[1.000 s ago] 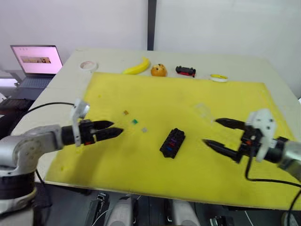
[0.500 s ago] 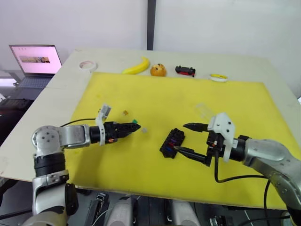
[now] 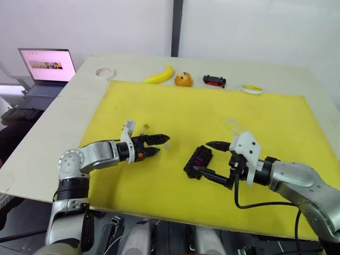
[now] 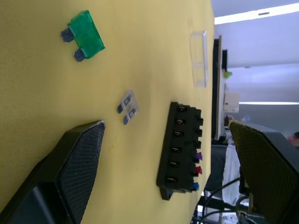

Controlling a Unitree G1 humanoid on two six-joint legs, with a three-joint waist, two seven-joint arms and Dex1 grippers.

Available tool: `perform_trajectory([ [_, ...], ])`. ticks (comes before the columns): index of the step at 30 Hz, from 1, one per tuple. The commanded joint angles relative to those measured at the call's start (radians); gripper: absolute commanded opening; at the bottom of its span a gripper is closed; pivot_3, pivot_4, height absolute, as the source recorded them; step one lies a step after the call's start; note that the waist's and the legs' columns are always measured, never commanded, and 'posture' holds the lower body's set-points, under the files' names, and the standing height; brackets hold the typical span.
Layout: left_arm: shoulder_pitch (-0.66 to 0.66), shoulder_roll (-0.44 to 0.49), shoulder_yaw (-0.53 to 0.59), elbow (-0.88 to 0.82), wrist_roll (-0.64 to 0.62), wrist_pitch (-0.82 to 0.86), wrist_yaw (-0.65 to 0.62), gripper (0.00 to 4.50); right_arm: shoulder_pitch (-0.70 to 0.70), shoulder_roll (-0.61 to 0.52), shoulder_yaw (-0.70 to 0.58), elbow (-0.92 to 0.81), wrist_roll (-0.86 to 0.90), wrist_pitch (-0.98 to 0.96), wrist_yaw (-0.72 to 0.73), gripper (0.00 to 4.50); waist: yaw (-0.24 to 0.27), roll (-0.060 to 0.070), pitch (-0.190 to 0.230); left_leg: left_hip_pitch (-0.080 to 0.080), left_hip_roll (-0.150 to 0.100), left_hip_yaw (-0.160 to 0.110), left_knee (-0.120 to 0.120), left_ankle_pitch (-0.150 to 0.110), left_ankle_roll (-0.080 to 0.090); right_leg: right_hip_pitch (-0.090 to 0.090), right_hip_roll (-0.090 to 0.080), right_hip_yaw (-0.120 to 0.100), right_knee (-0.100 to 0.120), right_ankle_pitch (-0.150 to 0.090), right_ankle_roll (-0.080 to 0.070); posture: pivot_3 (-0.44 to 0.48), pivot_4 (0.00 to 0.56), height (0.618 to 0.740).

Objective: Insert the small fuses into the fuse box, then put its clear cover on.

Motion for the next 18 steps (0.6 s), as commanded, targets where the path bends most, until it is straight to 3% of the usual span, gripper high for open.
perform_trajectory([
  [1, 0.032, -0.006, -0.050, -0.019, -0.068, -0.057, 0.036, 4.50, 0.007, 0.014, -0.009, -0.033, -0.004, -0.015, -0.012, 4.47, -0.001, 0.000, 0.000, 0.000, 0.000, 0.000, 0.000, 0.000, 0.000, 0.000, 0.000, 0.000, 0.000, 0.000, 0.000, 0.000, 0.150, 0.740],
  [18, 0.031, -0.033, -0.138, -0.005, -0.082, -0.137, 0.020, 4.50, 0.008, 0.033, 0.008, -0.039, -0.018, -0.010, -0.027, 4.47, 0.004, 0.000, 0.000, 0.000, -0.001, -0.001, 0.000, 0.000, 0.001, 0.002, 0.000, 0.000, -0.001, 0.000, 0.000, 0.000, 0.150, 0.740],
])
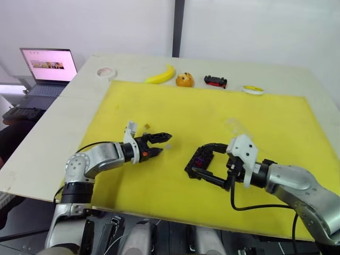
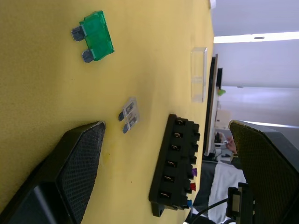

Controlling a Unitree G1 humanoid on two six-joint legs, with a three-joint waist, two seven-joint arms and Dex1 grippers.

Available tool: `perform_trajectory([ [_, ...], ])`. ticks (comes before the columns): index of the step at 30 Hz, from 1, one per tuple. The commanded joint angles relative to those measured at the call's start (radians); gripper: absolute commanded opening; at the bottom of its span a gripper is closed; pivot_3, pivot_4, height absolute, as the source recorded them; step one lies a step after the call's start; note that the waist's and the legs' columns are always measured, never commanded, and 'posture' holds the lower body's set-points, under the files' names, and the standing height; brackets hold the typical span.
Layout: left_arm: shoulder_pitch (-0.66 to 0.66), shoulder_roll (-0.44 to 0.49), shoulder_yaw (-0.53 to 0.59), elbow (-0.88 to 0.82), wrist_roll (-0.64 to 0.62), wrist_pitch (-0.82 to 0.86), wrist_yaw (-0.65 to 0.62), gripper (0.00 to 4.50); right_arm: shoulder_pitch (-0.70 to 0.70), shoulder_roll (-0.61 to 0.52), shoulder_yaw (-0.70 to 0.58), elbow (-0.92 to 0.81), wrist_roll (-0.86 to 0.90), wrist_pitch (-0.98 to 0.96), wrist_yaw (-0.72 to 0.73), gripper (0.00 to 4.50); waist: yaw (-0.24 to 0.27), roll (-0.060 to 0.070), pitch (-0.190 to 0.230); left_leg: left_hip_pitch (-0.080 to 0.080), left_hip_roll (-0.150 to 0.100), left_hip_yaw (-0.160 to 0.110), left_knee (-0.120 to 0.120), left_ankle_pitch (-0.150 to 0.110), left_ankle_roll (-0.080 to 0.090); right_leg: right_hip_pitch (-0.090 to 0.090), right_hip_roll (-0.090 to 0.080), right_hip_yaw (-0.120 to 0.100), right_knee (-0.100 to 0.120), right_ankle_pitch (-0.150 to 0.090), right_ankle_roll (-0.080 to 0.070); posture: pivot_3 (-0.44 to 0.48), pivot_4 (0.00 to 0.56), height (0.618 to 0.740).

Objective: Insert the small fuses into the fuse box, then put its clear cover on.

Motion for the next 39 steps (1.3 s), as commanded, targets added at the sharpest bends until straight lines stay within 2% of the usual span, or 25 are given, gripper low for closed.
perform_trajectory([
  [1, -0.002, -0.027, -0.042, 0.011, -0.013, 0.007, -0.008, 4.50, -0.002, 0.012, -0.005, -0.030, -0.001, -0.011, -0.011, 4.47, 0.001, 0.000, 0.000, 0.000, 0.000, 0.000, 0.000, 0.000, 0.000, 0.000, 0.000, 0.000, 0.000, 0.000, 0.000, 0.000, 0.150, 0.740],
  [9, -0.031, -0.045, -0.039, 0.029, -0.013, 0.010, -0.008, 4.50, 0.000, 0.017, 0.003, -0.029, -0.003, -0.011, -0.022, 4.47, 0.022, 0.000, 0.000, 0.000, 0.000, 0.000, 0.000, 0.000, 0.001, 0.000, 0.000, 0.000, -0.002, 0.000, 0.000, 0.000, 0.150, 0.740],
  [24, -0.040, -0.081, -0.050, 0.058, 0.032, -0.010, -0.028, 4.50, -0.005, 0.020, 0.005, -0.021, -0.004, -0.014, -0.031, 4.47, 0.024, 0.000, 0.000, 0.000, 0.000, -0.001, 0.000, 0.000, 0.001, 0.003, 0.000, -0.001, -0.007, 0.000, 0.000, 0.000, 0.150, 0.740],
  [25, -0.039, -0.083, -0.048, 0.058, 0.033, -0.010, -0.029, 4.09, -0.005, 0.020, 0.005, -0.021, -0.004, -0.013, -0.031, 4.50, 0.024, 0.000, 0.000, 0.000, 0.000, -0.002, 0.000, 0.000, 0.001, 0.004, 0.000, -0.001, -0.007, 0.000, 0.000, 0.000, 0.150, 0.740],
  [27, -0.037, -0.079, -0.051, 0.061, 0.041, -0.002, -0.027, 3.68, -0.003, 0.021, 0.002, -0.020, -0.002, -0.013, -0.032, 4.50, 0.023, 0.000, 0.000, 0.000, 0.000, -0.002, 0.000, 0.000, 0.001, 0.004, 0.000, -0.001, -0.008, 0.000, 0.000, 0.000, 0.150, 0.740],
  [28, -0.037, -0.076, -0.053, 0.064, 0.045, 0.005, -0.027, 3.17, -0.002, 0.021, 0.001, -0.019, -0.002, -0.013, -0.032, 4.50, 0.022, 0.000, 0.000, 0.000, 0.000, -0.002, -0.001, -0.001, 0.001, 0.004, 0.000, -0.001, -0.009, 0.000, 0.000, 0.000, 0.150, 0.740],
  [39, -0.031, -0.086, -0.040, 0.080, 0.102, -0.007, -0.040, 3.17, 0.009, 0.017, -0.020, -0.011, 0.008, -0.009, -0.032, 4.50, 0.023, 0.000, 0.000, -0.001, 0.000, -0.002, -0.001, -0.001, 0.001, 0.005, 0.000, -0.001, -0.011, 0.000, 0.000, 0.000, 0.150, 0.740],
])
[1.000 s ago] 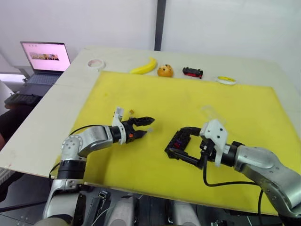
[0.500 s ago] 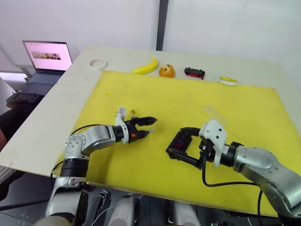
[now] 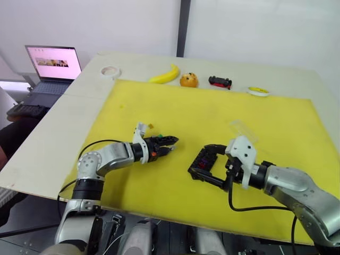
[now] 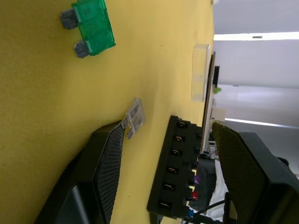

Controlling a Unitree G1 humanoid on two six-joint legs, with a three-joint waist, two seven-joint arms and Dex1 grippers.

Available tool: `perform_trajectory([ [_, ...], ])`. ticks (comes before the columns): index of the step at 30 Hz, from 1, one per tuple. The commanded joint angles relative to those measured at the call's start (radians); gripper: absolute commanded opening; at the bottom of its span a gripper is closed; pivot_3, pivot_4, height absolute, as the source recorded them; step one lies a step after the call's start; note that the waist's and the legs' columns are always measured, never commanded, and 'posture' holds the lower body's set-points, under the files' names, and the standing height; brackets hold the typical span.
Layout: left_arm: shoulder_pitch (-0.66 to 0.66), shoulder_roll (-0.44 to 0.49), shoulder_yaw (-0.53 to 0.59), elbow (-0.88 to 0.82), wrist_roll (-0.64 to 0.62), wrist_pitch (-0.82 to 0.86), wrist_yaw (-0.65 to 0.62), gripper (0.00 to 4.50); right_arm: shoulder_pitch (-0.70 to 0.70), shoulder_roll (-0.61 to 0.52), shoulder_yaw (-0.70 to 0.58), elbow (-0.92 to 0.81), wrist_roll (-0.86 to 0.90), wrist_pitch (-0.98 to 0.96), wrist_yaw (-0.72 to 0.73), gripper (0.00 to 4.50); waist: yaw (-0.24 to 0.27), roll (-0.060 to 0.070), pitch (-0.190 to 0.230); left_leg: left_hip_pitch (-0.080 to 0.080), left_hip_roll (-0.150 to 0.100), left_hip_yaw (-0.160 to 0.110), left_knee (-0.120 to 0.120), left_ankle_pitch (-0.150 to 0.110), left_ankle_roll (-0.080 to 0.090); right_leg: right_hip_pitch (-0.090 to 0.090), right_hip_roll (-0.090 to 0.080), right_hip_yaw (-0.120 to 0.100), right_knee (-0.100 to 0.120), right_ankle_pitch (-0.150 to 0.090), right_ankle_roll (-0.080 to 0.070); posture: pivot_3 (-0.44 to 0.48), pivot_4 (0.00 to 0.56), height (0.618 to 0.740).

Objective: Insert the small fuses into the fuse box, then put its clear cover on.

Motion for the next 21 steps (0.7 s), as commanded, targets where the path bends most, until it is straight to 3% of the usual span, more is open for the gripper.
perform_trajectory([
  [1, 0.006, -0.022, -0.007, 0.020, 0.033, -0.010, -0.004, 3.17, -0.009, 0.007, -0.033, -0.012, 0.008, -0.010, 0.000, 4.50, 0.000, 0.000, 0.000, 0.000, 0.000, 0.000, 0.000, 0.000, 0.000, 0.000, 0.000, 0.000, 0.000, 0.000, 0.000, 0.000, 0.150, 0.740],
  [19, 0.003, -0.077, 0.028, 0.026, 0.098, -0.014, -0.020, 3.17, -0.019, 0.006, -0.042, -0.012, 0.012, -0.002, 0.001, 4.50, 0.001, 0.000, 0.000, 0.000, 0.000, -0.001, 0.000, -0.003, 0.005, 0.002, 0.000, 0.000, -0.003, 0.000, 0.000, 0.000, 0.150, 0.740],
  [21, 0.004, -0.079, 0.030, 0.025, 0.102, -0.011, -0.022, 2.61, -0.019, 0.007, -0.044, -0.013, 0.014, 0.000, -0.001, 4.50, 0.001, 0.000, 0.000, 0.000, 0.000, -0.001, 0.000, -0.003, 0.005, 0.002, 0.000, 0.000, -0.003, 0.000, 0.000, 0.000, 0.150, 0.740],
])
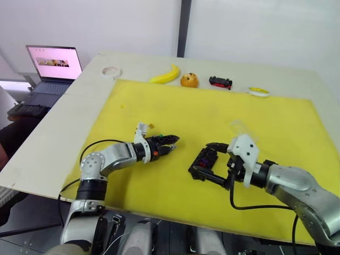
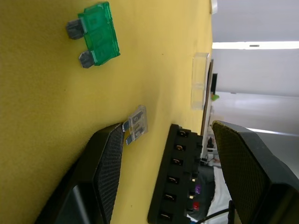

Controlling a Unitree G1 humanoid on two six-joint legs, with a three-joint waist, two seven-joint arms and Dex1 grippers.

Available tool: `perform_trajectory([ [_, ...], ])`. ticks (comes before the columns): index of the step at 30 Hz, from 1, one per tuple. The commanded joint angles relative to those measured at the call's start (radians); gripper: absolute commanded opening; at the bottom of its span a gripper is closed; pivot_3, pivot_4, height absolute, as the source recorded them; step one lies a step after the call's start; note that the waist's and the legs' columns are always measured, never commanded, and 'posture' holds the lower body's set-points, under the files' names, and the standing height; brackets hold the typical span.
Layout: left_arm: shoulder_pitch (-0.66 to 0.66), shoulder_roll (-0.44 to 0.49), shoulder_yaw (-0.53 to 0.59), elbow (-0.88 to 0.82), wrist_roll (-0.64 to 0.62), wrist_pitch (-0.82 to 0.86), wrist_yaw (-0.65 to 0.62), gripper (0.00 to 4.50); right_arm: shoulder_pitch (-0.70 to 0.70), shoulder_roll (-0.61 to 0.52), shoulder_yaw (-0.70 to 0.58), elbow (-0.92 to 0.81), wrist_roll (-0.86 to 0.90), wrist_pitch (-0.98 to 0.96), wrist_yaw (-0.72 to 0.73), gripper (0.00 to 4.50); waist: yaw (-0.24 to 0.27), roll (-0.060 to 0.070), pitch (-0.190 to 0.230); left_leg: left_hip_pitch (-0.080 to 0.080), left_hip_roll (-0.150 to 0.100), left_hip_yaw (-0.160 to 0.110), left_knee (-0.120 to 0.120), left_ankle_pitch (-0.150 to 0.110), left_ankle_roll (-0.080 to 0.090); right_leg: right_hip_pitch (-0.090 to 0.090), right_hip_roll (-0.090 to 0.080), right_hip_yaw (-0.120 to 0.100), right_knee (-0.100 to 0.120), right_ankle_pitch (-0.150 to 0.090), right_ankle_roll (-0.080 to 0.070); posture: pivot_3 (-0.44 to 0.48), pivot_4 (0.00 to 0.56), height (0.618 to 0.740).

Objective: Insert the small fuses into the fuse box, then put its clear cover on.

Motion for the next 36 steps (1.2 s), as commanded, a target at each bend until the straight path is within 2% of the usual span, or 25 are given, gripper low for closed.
perform_trajectory([
  [1, 0.004, -0.020, -0.008, 0.019, 0.026, 0.003, -0.004, 2.26, -0.013, 0.008, -0.025, -0.014, 0.014, -0.002, -0.001, 4.50, 0.000, 0.000, 0.000, 0.000, 0.000, 0.000, 0.000, 0.000, 0.000, 0.000, 0.000, 0.000, 0.000, 0.000, 0.000, 0.000, 0.150, 0.740],
  [3, 0.001, -0.020, -0.010, 0.025, 0.034, 0.012, -0.001, 1.32, -0.016, 0.018, -0.035, -0.013, 0.029, 0.006, -0.010, 4.50, -0.001, 0.000, 0.000, 0.000, 0.000, 0.000, 0.000, 0.000, 0.000, 0.000, 0.000, 0.000, 0.000, 0.000, 0.000, 0.000, 0.150, 0.740],
  [26, -0.010, -0.040, 0.011, 0.057, 0.084, 0.042, 0.009, 1.32, -0.018, 0.015, -0.053, -0.024, 0.035, 0.029, -0.010, 4.50, -0.001, 0.000, 0.000, 0.000, 0.000, 0.000, -0.001, -0.001, 0.001, 0.000, -0.001, 0.000, -0.001, 0.000, 0.000, 0.000, 0.150, 0.740],
  [30, -0.004, -0.044, 0.017, 0.056, 0.091, 0.047, 0.011, 0.05, -0.011, 0.012, -0.055, -0.028, 0.034, 0.028, -0.007, 4.50, -0.001, 0.000, 0.000, 0.000, 0.000, 0.000, -0.001, -0.001, 0.001, 0.000, -0.001, 0.000, -0.001, 0.000, 0.000, 0.000, 0.150, 0.740],
  [36, -0.001, -0.039, 0.032, 0.059, 0.093, 0.057, 0.013, 0.01, -0.009, 0.008, -0.058, -0.029, 0.035, 0.028, -0.004, 4.50, -0.001, 0.000, 0.000, 0.000, 0.000, 0.000, -0.001, -0.001, 0.001, 0.000, -0.001, 0.000, -0.001, 0.000, 0.000, 0.000, 0.150, 0.740],
])
